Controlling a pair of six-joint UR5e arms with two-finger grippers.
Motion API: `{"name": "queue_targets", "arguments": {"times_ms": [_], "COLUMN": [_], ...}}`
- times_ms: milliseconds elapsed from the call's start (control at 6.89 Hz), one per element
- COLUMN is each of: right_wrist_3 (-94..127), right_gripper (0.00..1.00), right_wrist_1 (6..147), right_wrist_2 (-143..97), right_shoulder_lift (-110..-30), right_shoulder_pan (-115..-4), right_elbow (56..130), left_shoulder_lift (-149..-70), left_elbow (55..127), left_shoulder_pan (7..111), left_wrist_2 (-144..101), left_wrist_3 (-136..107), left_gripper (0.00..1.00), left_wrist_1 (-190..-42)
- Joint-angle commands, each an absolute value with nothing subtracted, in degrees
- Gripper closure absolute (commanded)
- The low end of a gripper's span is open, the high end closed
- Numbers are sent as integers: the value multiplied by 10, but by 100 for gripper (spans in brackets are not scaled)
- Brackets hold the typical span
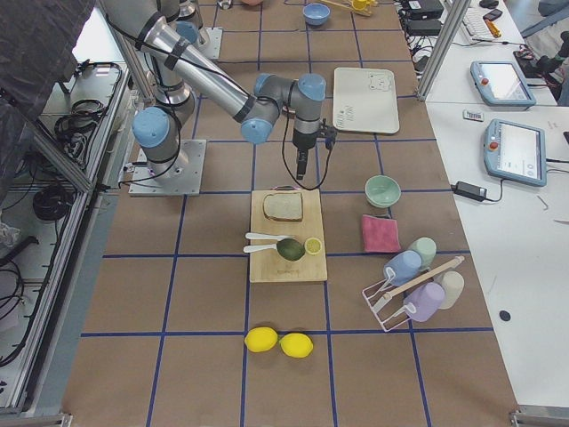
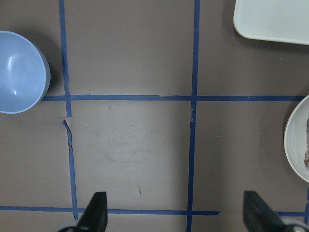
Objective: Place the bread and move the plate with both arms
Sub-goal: 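Move the right gripper down to the bread slice on the cutting board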
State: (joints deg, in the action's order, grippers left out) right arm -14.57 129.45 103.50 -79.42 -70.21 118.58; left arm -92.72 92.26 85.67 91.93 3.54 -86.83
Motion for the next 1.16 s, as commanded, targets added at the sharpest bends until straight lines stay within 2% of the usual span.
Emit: {"name": "queue_targets", "arguments": {"times_ms": [0,726,1016], "right_wrist_3": [-149,-147,-145], "right_gripper": [48,49,56], "right_wrist_1": [1313,1312,1312], "right_wrist_2": [1088,1109,1127], "right_shoulder_lift": [-767,-765,-763], "right_shoulder_pan": [-690,-690,-690], "right_elbow": [1206,1217,1225], "left_shoulder_lift": [-927,-926,-926], "left_elbow": [923,928,928], "left_shoulder_pan": [857,857,857], "left_wrist_2": [919,919,919], "left_wrist_3": [35,36,36], "left_gripper": [0,0,0], "left_wrist_1": [-868,-867,-867]}}
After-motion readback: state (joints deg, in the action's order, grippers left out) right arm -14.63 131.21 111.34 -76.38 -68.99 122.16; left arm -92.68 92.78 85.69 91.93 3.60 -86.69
